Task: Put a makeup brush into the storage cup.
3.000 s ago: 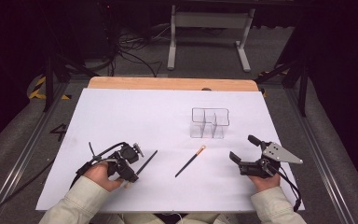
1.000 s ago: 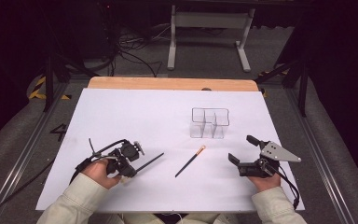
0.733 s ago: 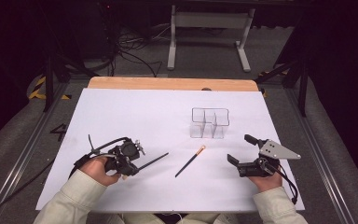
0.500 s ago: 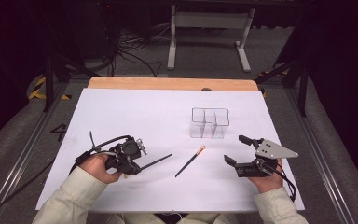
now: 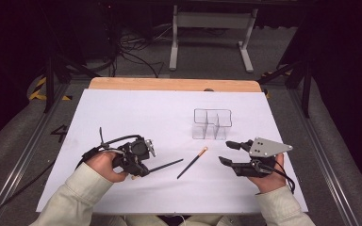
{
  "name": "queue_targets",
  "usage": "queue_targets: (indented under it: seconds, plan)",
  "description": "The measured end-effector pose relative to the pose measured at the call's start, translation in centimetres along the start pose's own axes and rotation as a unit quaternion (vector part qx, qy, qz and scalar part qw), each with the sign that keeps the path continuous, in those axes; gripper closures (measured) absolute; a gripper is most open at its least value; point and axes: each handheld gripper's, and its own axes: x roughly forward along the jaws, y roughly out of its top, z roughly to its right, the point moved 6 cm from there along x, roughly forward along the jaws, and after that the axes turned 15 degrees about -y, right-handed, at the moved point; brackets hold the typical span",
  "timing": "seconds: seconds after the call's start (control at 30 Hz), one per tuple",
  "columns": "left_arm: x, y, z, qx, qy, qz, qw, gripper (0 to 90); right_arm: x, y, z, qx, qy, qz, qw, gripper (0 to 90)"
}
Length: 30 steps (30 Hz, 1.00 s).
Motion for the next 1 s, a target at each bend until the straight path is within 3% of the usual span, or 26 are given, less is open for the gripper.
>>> queue_targets:
  seconds: [0.17, 0.37, 0.67, 1.0]
  plan:
    - [0.0, 0.8, 0.2, 0.014, -0.004, -0.014, 0.9998, 83.2, 0.4, 1.3, -0.8, -0.019, 0.029, -0.003, 0.9994, 56.5]
    - [0.3, 2.0, 0.6, 0.032, -0.009, -0.017, 0.9993, 83.2, 0.9, 2.6, -1.5, -0.044, 0.052, -0.018, 0.9975, 57.6]
    - [0.9, 3.0, 0.9, 0.040, -0.010, -0.030, 0.9987, 83.2, 2.0, 3.7, -3.1, -0.083, 0.088, -0.056, 0.9911, 60.2]
    - [1.5, 3.6, 1.3, 0.051, -0.014, -0.036, 0.9979, 83.2, 3.6, 4.3, -4.6, -0.085, 0.126, -0.071, 0.9858, 59.8]
